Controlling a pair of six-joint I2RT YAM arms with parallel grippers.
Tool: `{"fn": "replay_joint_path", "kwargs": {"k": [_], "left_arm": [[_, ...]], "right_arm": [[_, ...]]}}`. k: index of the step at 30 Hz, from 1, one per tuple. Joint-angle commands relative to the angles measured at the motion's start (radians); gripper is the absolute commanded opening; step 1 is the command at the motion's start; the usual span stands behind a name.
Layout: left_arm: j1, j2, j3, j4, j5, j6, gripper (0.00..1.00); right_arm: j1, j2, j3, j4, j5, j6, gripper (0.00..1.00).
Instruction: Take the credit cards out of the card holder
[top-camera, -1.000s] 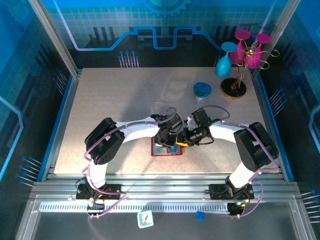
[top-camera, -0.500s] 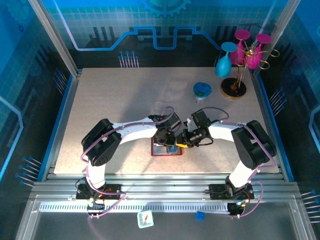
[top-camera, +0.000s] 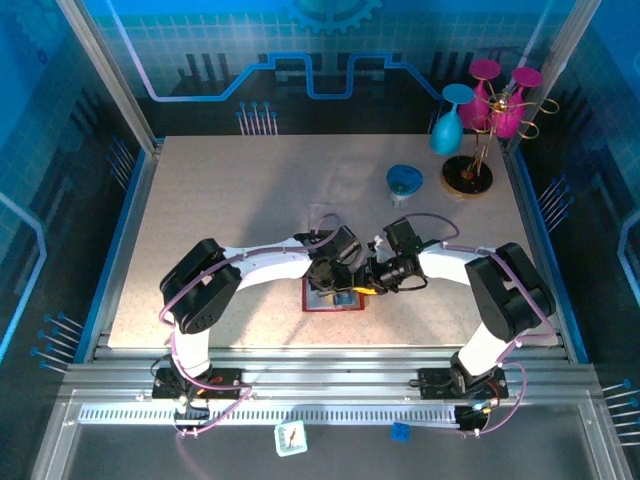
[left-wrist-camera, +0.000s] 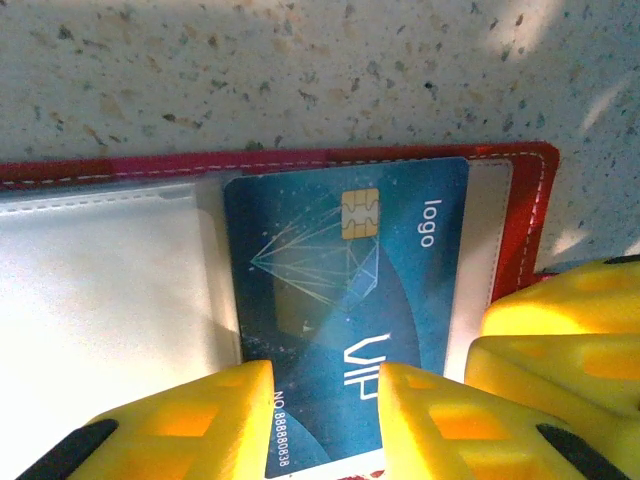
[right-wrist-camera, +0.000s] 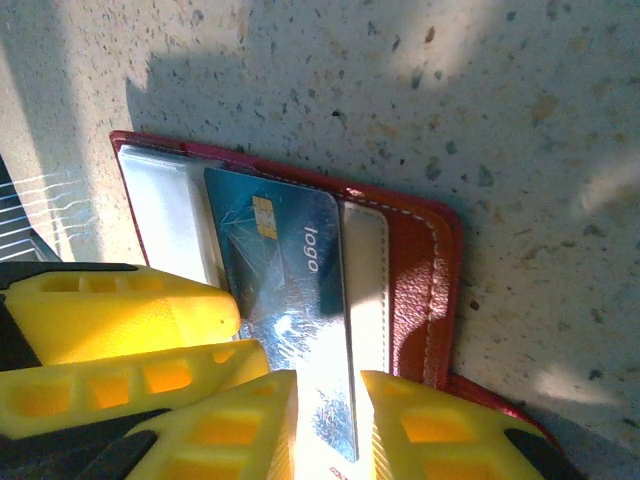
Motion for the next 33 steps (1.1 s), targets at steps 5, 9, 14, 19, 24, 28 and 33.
{"fn": "replay_joint_path", "kwargs": {"k": [5, 9, 14, 19, 24, 28, 33], "left_arm": [[-0.004, 0.009, 0.005, -0.009, -0.001, -0.034, 0.35], [-0.004, 0.016, 0.003, -0.007, -0.001, -0.039, 0.33], [-0.004, 0.012, -0.016, 0.011, -0.001, -0.051, 0.29], [-0.004, -0.02, -0.03, 0.014, -0.017, -0.051, 0.26], [-0.012, -0.054, -0.012, -0.026, -0.04, -0.031, 0.22], [-0.034, -0.056, 0.003, -0.061, -0.051, -0.026, 0.15], [-0.064, -0.068, 0.002, -0.097, -0.082, -0.034, 0.09]], "right_arm": [[-0.015, -0.025, -0.01, -0.018, -0.009, 0.007, 0.23], [-0.017, -0.022, -0.013, -0.015, -0.006, 0.005, 0.23], [-0.022, 0.001, -0.02, -0.001, -0.02, 0.003, 0.23], [-0.024, 0.008, -0.028, 0.018, -0.033, 0.013, 0.22], [-0.025, -0.004, -0.024, 0.009, -0.029, 0.013, 0.22], [-0.029, -0.009, -0.021, 0.001, -0.026, 0.011, 0.22], [-0.034, -0.013, -0.018, -0.007, -0.024, 0.005, 0.22]]}}
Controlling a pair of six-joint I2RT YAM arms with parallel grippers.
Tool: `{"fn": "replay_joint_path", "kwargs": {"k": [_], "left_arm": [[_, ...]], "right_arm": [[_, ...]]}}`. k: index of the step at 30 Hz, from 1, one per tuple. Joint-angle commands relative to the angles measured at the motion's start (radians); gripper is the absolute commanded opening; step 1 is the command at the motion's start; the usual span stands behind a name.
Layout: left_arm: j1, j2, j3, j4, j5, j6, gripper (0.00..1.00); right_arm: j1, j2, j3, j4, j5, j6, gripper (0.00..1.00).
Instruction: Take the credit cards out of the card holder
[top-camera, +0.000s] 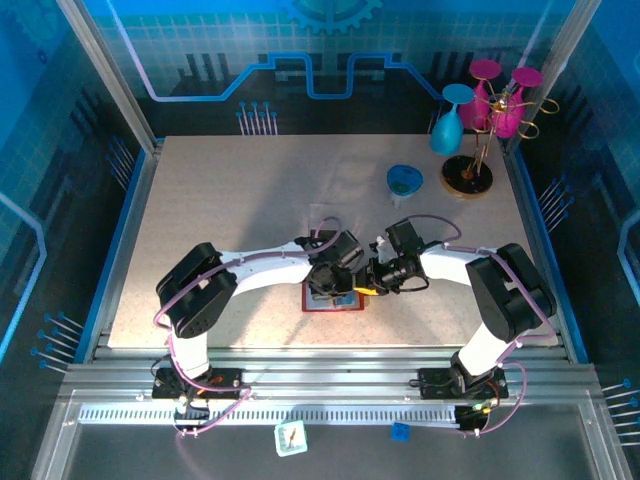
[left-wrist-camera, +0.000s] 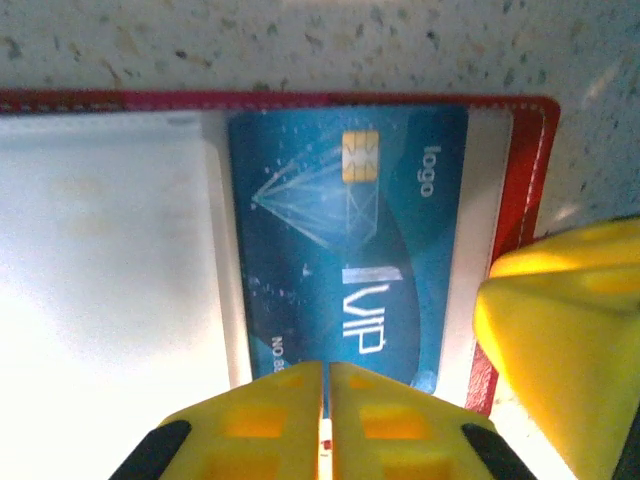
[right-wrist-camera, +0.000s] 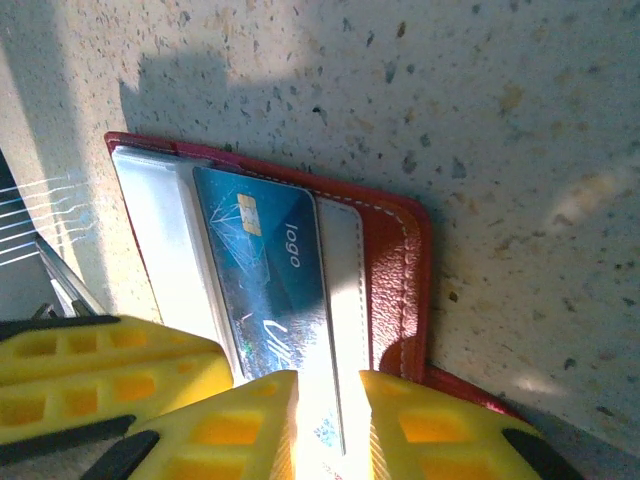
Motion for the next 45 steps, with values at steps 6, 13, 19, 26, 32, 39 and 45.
{"fn": "replay_joint_path", "kwargs": {"k": [6, 13, 19, 26, 32, 39, 45], "left_arm": [[-0.033, -0.018, 0.006, -0.073, -0.053, 0.004, 0.07], [-0.037, 0.011, 0.008, -0.072, -0.043, 0.004, 0.05], [-0.041, 0.014, -0.009, -0.066, -0.03, 0.003, 0.03], [-0.043, 0.028, -0.026, -0.052, -0.017, -0.002, 0.02], [-0.044, 0.033, -0.023, -0.054, -0.014, 0.0, 0.02], [-0.047, 0.043, -0.038, -0.043, -0.006, -0.006, 0.02], [-0.048, 0.02, -0.068, -0.017, -0.003, -0.022, 0.02]], "right_arm": [[-0.024, -0.011, 0.001, -0.021, -0.018, -0.001, 0.22], [-0.024, -0.015, 0.001, -0.023, -0.02, -0.003, 0.22], [-0.024, -0.007, 0.001, -0.008, -0.032, 0.003, 0.22], [-0.024, -0.003, 0.006, -0.005, -0.041, 0.004, 0.22], [-0.023, 0.001, 0.009, -0.004, -0.042, 0.003, 0.22], [-0.024, 0.016, 0.012, 0.002, -0.051, 0.0, 0.23], [-0.024, 0.038, 0.004, 0.038, -0.078, 0.011, 0.25]]}}
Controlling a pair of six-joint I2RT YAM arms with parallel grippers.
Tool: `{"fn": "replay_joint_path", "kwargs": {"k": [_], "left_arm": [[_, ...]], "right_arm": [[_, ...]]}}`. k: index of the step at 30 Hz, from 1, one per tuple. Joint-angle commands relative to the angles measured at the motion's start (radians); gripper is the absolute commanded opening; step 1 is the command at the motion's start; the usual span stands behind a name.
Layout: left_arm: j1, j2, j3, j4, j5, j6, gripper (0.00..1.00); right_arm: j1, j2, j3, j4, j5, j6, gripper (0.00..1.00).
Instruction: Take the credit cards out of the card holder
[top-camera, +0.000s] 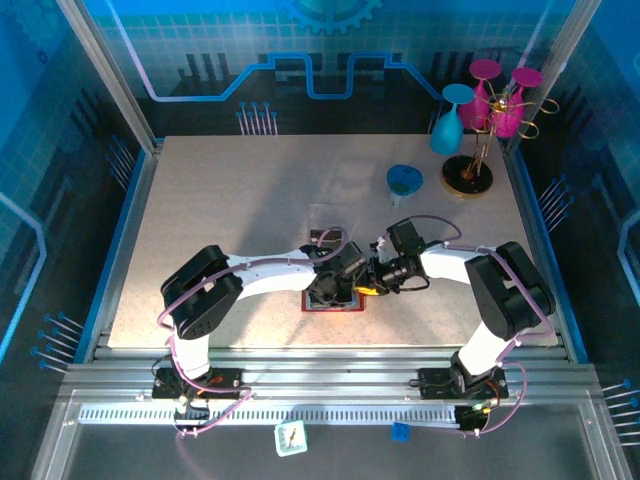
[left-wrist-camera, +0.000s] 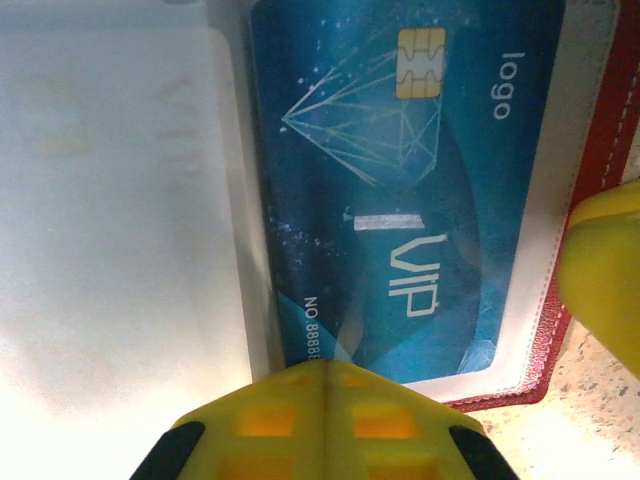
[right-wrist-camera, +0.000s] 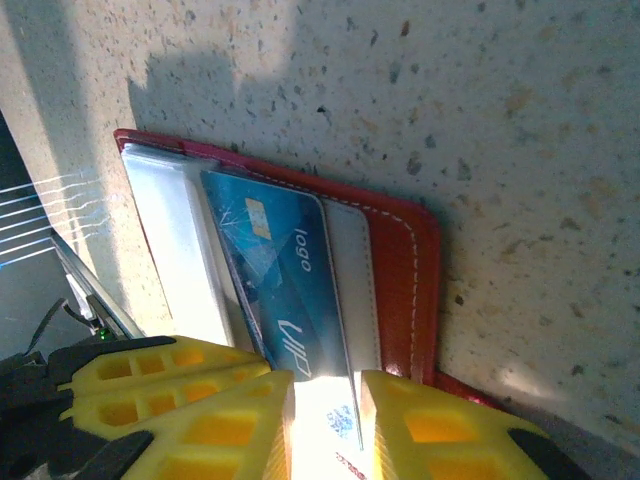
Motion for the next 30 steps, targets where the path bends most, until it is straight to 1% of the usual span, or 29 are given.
{"fn": "replay_joint_path", "kwargs": {"k": [1, 7, 11, 19, 26, 30], "left_arm": [[-0.01, -0.006, -0.042, -0.012, 0.01, -0.014, 0.02], [-0.009, -0.04, -0.031, -0.017, 0.002, -0.01, 0.03], [-0.009, -0.025, -0.029, -0.01, 0.017, -0.009, 0.04], [-0.009, -0.014, -0.042, 0.054, 0.055, -0.01, 0.04], [-0.009, -0.009, -0.042, 0.123, 0.088, -0.004, 0.04], [-0.008, -0.052, -0.052, 0.127, 0.048, 0.001, 0.05]], "right_arm": [[-0.01, 0.023, 0.002, 0.033, -0.046, 0.013, 0.25], [0.001, 0.05, 0.005, 0.05, -0.061, 0.016, 0.26], [0.011, 0.057, 0.012, 0.039, -0.053, 0.012, 0.27], [0.033, 0.023, 0.049, -0.092, 0.05, -0.046, 0.28], [0.036, -0.005, 0.056, -0.131, 0.073, -0.059, 0.28], [0.036, -0.009, 0.055, -0.131, 0.068, -0.061, 0.28]]}}
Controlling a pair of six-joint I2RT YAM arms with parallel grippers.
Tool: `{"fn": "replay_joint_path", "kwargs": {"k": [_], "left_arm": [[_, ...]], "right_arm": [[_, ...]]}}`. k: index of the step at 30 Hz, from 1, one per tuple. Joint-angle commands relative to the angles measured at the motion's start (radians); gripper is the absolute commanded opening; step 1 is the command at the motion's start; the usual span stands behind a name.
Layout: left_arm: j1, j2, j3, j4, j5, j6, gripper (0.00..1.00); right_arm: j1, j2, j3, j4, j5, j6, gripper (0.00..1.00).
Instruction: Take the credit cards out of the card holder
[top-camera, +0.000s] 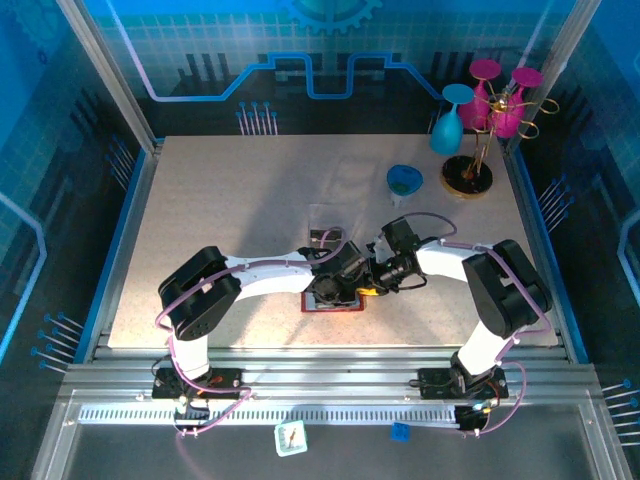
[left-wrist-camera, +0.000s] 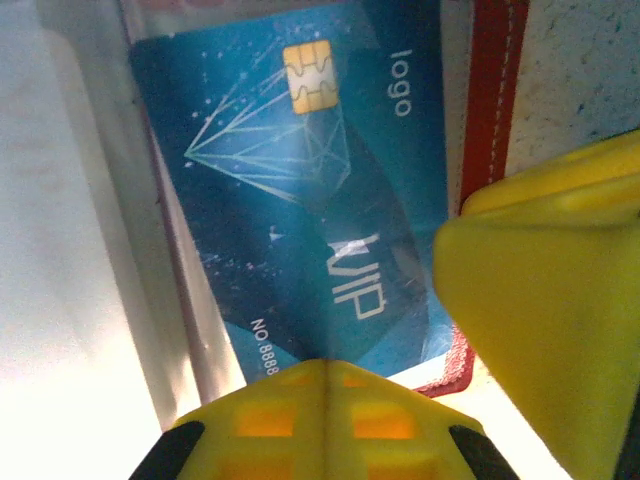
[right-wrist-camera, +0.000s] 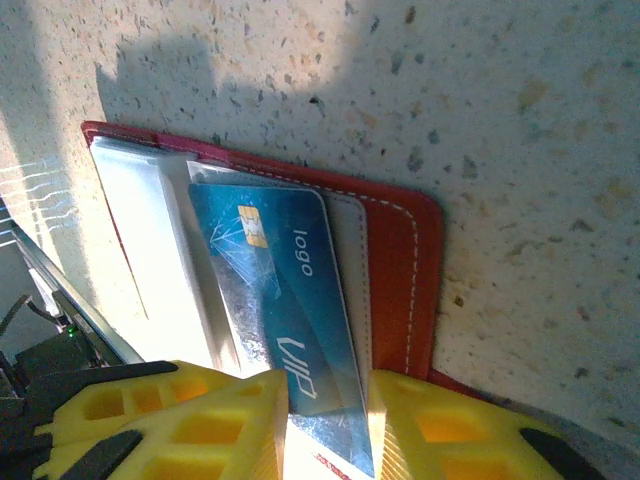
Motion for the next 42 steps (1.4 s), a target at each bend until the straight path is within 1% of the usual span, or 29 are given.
{"fn": "replay_joint_path", "kwargs": {"k": [1, 4, 7, 11, 20, 32, 34, 37, 42], "left_arm": [[-0.006, -0.056, -0.026, 0.012, -0.028, 0.001, 0.06], [0.002, -0.087, -0.022, -0.042, -0.082, 0.002, 0.07], [0.017, -0.08, -0.009, -0.103, -0.107, 0.008, 0.08], [0.029, -0.044, -0.004, -0.11, -0.087, 0.011, 0.07], [0.03, 0.024, 0.042, -0.136, -0.089, 0.028, 0.07], [0.03, 0.05, 0.055, -0.135, -0.068, 0.038, 0.07], [0.03, 0.05, 0.057, -0.137, -0.068, 0.04, 0.07], [0.03, 0.05, 0.059, -0.144, -0.069, 0.042, 0.07], [0.031, 0.046, 0.06, -0.146, -0.067, 0.048, 0.07]], "right_arm": [[0.009, -0.018, 0.006, -0.04, 0.011, -0.021, 0.28], [0.009, -0.016, -0.001, -0.027, 0.0, -0.018, 0.28], [0.009, -0.017, -0.004, -0.019, -0.012, -0.016, 0.28], [0.009, -0.023, -0.006, -0.021, -0.021, -0.018, 0.27], [0.009, -0.028, -0.003, -0.04, -0.031, -0.027, 0.28], [0.013, -0.004, -0.005, -0.032, -0.074, -0.028, 0.28], [0.014, -0.008, -0.002, -0.039, -0.061, -0.031, 0.28], [0.014, -0.058, -0.009, -0.074, 0.03, -0.038, 0.28], [0.01, -0.07, -0.004, -0.101, 0.026, -0.052, 0.29]]}}
